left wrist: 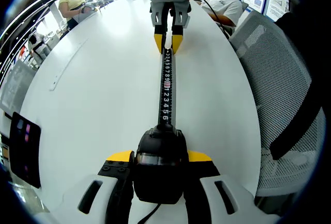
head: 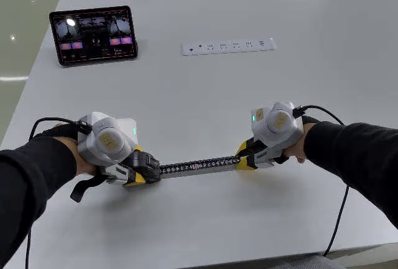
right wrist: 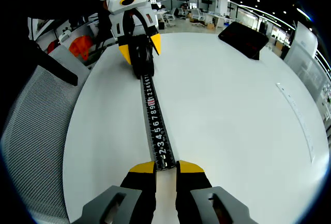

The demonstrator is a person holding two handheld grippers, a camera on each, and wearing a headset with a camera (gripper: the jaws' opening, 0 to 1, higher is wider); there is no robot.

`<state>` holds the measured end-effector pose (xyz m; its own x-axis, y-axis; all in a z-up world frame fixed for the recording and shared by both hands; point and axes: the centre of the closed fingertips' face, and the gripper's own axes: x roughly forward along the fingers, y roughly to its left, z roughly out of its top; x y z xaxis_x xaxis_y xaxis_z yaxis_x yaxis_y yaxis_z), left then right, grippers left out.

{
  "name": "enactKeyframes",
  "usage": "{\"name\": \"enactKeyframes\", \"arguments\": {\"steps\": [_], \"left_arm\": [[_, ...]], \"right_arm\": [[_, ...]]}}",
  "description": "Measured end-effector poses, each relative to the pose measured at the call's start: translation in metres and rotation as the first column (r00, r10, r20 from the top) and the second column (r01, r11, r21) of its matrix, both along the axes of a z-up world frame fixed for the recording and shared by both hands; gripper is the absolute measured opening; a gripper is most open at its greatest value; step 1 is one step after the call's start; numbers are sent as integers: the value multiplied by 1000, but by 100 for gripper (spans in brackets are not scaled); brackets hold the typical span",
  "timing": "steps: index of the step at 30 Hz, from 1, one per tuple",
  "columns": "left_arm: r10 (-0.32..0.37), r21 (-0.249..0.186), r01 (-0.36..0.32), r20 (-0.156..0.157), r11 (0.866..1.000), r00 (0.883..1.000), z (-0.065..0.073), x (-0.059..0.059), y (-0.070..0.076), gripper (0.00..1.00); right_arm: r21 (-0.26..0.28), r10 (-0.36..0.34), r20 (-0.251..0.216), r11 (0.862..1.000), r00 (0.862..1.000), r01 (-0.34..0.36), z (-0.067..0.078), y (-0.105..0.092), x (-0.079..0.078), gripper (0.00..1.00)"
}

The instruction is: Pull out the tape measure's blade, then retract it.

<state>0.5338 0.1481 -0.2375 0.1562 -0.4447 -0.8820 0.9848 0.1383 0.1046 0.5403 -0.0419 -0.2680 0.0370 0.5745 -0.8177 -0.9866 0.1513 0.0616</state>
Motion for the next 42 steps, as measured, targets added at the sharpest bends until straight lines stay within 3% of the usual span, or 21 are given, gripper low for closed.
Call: {"name": "enactKeyframes", "arguments": {"steps": [42], "left_arm": [[-3,3,3,3,1000,1000,-1,0,0,32]], "right_arm": [[-25,-1,-5,1000,1000,1,0,-23,-4,10]]}}
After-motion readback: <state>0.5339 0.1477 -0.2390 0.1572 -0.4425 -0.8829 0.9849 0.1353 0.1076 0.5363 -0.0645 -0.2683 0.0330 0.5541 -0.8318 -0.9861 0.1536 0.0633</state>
